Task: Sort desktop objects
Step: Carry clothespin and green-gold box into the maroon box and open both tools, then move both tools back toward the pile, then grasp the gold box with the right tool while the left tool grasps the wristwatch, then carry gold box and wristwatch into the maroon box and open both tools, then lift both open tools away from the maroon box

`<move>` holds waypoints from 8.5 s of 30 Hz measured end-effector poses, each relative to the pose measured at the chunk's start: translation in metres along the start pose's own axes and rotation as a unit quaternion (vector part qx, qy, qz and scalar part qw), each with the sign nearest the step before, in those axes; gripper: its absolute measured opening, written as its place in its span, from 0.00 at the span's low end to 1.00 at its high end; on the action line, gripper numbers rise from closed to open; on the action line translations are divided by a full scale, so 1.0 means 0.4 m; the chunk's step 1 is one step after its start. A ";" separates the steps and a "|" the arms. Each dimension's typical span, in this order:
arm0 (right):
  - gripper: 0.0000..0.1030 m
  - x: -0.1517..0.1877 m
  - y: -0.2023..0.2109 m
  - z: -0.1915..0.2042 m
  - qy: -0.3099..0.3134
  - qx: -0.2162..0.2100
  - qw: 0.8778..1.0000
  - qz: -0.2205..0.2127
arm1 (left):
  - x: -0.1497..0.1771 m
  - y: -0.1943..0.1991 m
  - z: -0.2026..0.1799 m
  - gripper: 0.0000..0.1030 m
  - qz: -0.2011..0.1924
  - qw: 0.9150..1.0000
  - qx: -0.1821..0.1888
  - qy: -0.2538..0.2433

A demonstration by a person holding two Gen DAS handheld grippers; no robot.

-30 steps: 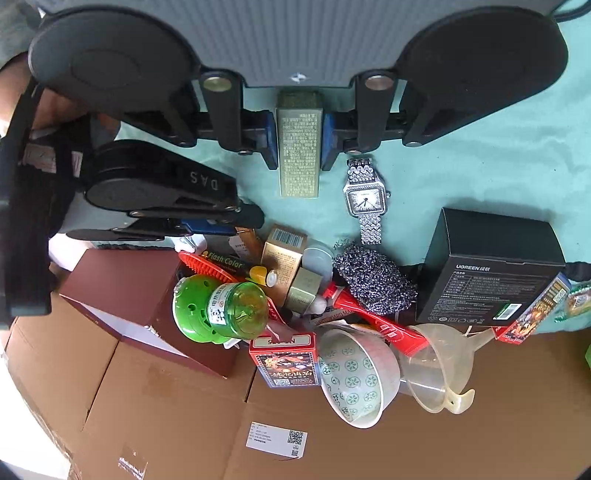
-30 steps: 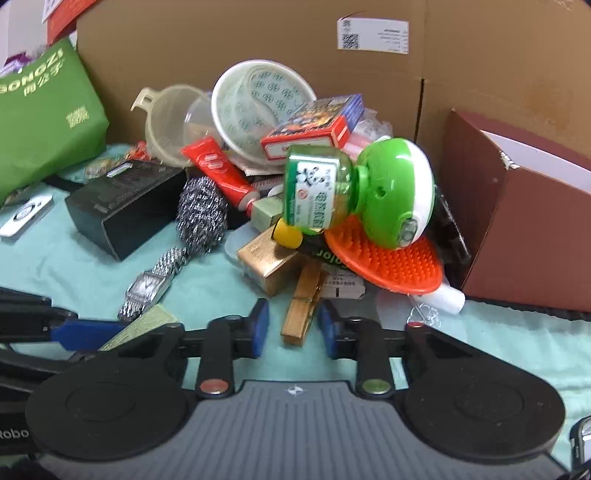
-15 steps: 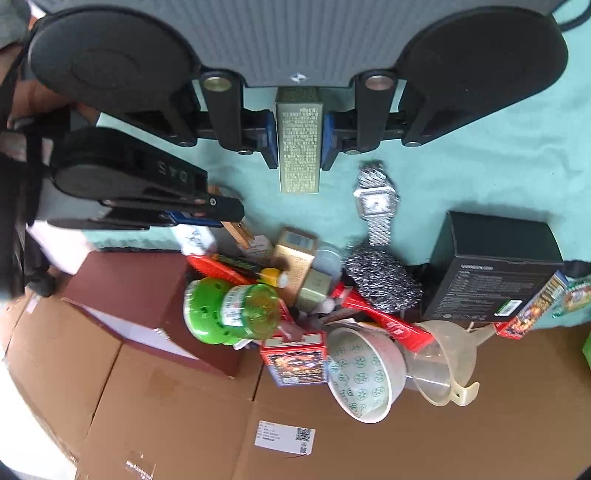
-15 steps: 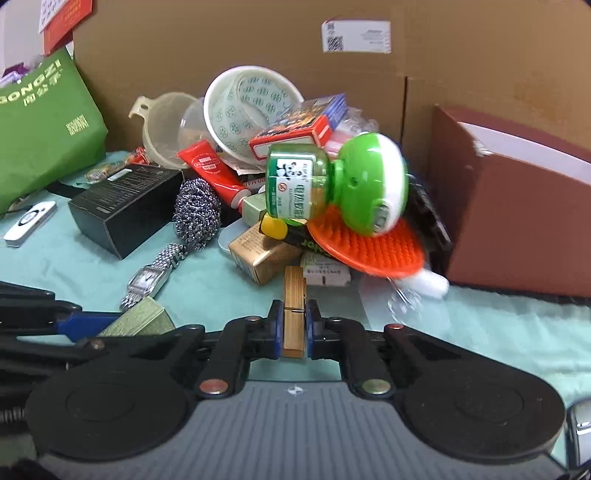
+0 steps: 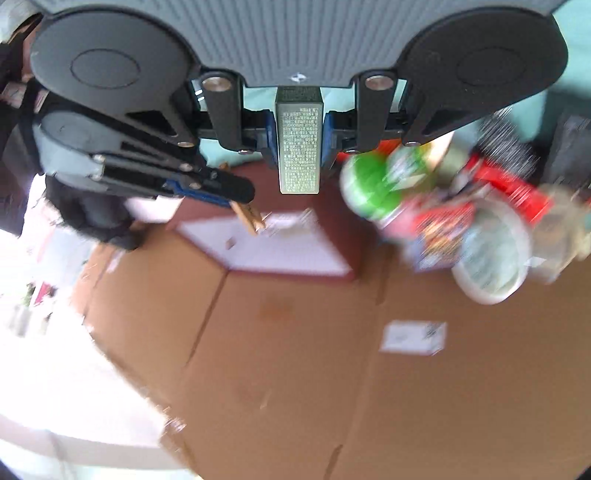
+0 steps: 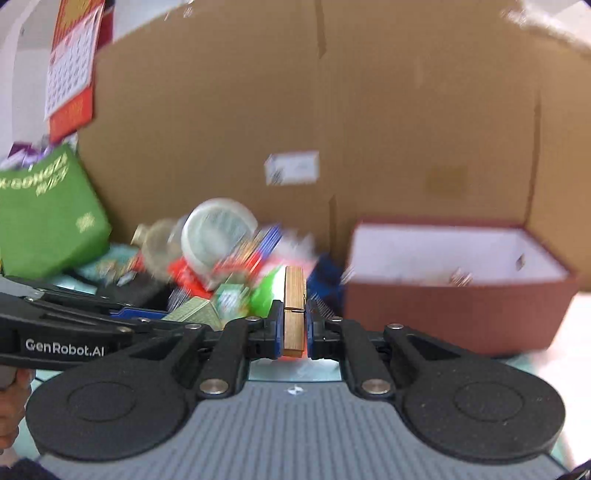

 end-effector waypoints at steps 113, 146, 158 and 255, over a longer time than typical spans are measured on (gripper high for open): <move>0.89 0.213 -0.190 0.142 0.009 -0.025 0.994 0.105 | 0.270 0.035 0.311 0.83 0.060 0.980 -0.144 0.125; 0.30 0.192 -0.311 0.179 -0.023 0.030 0.993 0.113 | 0.257 -0.015 0.322 0.41 0.089 0.985 -0.144 0.035; 0.27 0.241 -0.130 0.104 -0.035 -0.001 0.984 0.174 | 0.276 0.047 0.293 0.30 0.119 0.989 -0.091 0.006; 0.66 -0.080 -0.398 -0.330 -0.003 0.123 0.987 0.108 | -0.242 -0.541 0.043 0.87 0.035 0.996 -0.038 -0.073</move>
Point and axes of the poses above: each gripper's, at about its wrist camera, not at the fingertips, and y roughly against the way its jaws point, z to its left, x to its underside, the point moved 1 cm from there along -y, roughly the way its jaws point, and after that the axes turned 11 degrees about -y, right-handed, at the moved point
